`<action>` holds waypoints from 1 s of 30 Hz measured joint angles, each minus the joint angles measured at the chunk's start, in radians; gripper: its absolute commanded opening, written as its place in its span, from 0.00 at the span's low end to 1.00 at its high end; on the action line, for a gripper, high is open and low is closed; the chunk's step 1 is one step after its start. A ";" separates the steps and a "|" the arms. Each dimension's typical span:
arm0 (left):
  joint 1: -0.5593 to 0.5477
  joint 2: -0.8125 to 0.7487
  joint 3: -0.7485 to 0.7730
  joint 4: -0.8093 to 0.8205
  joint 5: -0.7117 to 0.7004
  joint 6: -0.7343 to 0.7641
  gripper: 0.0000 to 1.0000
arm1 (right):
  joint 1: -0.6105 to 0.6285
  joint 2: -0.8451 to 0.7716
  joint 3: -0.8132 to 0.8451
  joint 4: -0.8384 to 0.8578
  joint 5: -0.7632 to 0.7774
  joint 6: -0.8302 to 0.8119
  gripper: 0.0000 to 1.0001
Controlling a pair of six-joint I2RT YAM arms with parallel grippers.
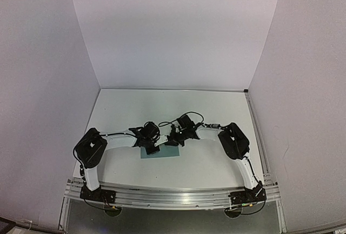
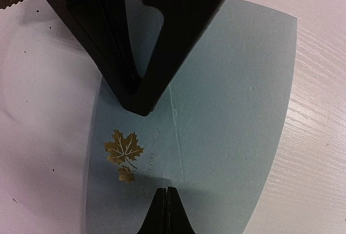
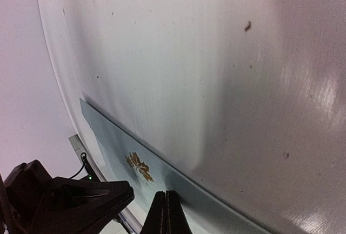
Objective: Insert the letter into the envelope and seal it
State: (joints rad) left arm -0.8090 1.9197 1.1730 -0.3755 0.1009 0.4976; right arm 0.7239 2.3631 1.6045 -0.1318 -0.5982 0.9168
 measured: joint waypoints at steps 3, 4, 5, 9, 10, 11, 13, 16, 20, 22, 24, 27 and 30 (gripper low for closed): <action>0.002 -0.003 0.010 -0.022 -0.010 0.013 0.00 | 0.001 0.000 0.001 -0.001 0.005 0.003 0.00; 0.006 -0.005 0.011 -0.030 -0.009 0.020 0.00 | 0.003 -0.001 0.001 -0.001 0.008 0.004 0.00; 0.009 -0.011 0.011 -0.042 -0.008 0.028 0.00 | 0.004 -0.001 0.001 -0.001 0.012 0.005 0.00; 0.022 -0.095 -0.061 -0.064 -0.010 0.098 0.00 | 0.014 -0.009 -0.002 -0.002 0.042 0.014 0.00; 0.027 -0.131 -0.101 -0.064 -0.013 0.125 0.00 | 0.016 -0.011 -0.003 -0.003 0.050 0.017 0.00; 0.030 -0.164 -0.141 -0.068 -0.018 0.152 0.00 | 0.018 -0.014 -0.004 -0.004 0.057 0.019 0.00; 0.034 -0.204 -0.202 -0.072 -0.029 0.196 0.00 | 0.022 -0.016 -0.004 -0.008 0.069 0.024 0.00; 0.038 -0.206 -0.242 -0.072 -0.049 0.234 0.00 | 0.024 -0.018 -0.004 -0.011 0.079 0.031 0.00; 0.044 -0.186 -0.243 -0.055 -0.075 0.254 0.00 | 0.026 -0.019 -0.004 -0.012 0.083 0.036 0.00; 0.050 -0.183 -0.240 -0.050 -0.079 0.257 0.00 | 0.027 -0.020 -0.004 -0.013 0.086 0.036 0.00; 0.058 -0.181 -0.239 -0.043 -0.080 0.261 0.00 | 0.027 -0.020 -0.004 -0.014 0.086 0.037 0.00; 0.075 -0.179 -0.239 -0.031 -0.088 0.264 0.00 | 0.028 -0.020 -0.001 -0.016 0.088 0.038 0.00; 0.091 -0.176 -0.239 -0.014 -0.098 0.266 0.00 | 0.029 -0.020 0.002 -0.020 0.090 0.039 0.00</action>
State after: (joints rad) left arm -0.7179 1.7437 0.9337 -0.3893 0.0032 0.7633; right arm 0.7525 2.3428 1.6064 -0.1516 -0.5085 0.9554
